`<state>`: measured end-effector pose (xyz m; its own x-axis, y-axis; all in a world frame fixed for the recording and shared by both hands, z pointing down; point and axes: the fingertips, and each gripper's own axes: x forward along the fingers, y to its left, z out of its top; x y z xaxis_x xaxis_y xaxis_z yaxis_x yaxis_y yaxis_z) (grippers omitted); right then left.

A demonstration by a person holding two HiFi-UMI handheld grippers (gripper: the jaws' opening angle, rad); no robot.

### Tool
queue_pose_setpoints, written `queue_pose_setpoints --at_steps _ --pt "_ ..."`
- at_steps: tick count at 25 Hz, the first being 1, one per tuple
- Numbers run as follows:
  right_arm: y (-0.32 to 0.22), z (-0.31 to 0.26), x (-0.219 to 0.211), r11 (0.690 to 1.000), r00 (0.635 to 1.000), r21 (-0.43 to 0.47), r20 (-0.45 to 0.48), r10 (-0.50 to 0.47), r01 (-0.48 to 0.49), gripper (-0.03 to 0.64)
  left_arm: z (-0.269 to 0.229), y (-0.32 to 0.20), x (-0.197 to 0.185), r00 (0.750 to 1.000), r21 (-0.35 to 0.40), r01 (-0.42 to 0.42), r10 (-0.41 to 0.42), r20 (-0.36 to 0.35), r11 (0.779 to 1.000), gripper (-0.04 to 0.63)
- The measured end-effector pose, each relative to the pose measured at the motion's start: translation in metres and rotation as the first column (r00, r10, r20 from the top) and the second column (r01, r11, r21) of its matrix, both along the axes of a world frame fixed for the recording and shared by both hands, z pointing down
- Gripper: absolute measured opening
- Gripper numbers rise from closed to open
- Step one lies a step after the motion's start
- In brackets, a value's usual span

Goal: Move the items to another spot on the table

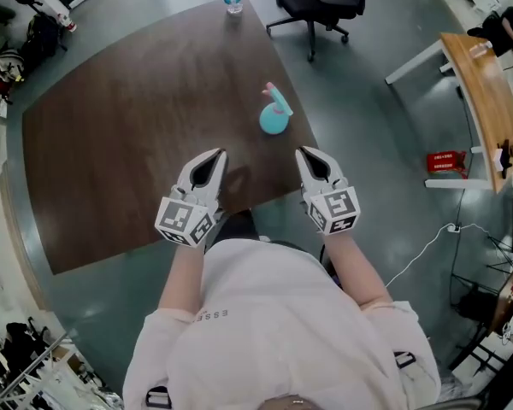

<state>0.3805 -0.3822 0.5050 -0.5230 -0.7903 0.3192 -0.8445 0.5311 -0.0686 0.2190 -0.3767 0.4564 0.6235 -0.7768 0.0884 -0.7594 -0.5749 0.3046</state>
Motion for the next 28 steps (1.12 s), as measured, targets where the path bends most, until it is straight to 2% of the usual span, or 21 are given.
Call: queue_pose_setpoints --at_steps 2,5,8,15,20,22,23,28 --pt "-0.018 0.009 -0.007 0.999 1.0 -0.034 -0.008 0.007 -0.007 0.101 0.007 -0.019 -0.005 1.0 -0.017 0.004 -0.004 -0.005 1.0 0.015" --pt "-0.04 0.017 -0.013 0.999 0.999 -0.044 -0.038 0.019 -0.021 0.208 0.015 -0.044 -0.004 1.0 -0.032 0.0 0.0 0.002 0.999 0.015" --pt "-0.063 0.022 -0.015 0.999 0.998 -0.027 -0.045 0.035 -0.036 0.257 0.022 -0.059 -0.001 1.0 -0.037 -0.018 0.019 0.015 0.999 0.015" --pt "-0.104 0.037 -0.035 0.999 0.998 -0.011 -0.048 -0.032 0.031 0.278 0.049 -0.074 -0.016 1.0 -0.101 -0.003 0.004 0.018 0.995 0.015" --pt "-0.118 0.05 -0.05 0.997 0.997 -0.026 0.001 -0.076 0.076 0.276 0.065 -0.083 -0.026 1.0 -0.118 0.002 0.002 0.026 0.993 0.015" --pt "-0.119 0.049 -0.05 0.997 0.997 -0.007 -0.002 -0.079 0.079 0.247 0.067 -0.083 -0.027 1.0 -0.122 0.002 0.001 0.026 0.993 0.015" --pt "-0.119 0.048 -0.049 0.997 0.997 0.001 -0.006 -0.08 0.08 0.199 0.067 -0.082 -0.026 1.0 -0.124 0.003 0.0 0.025 0.992 0.015" --pt "-0.119 0.046 -0.05 0.995 0.995 0.009 -0.026 -0.099 0.099 0.186 0.065 -0.079 -0.025 1.0 -0.122 -0.003 0.006 0.026 0.993 0.015"
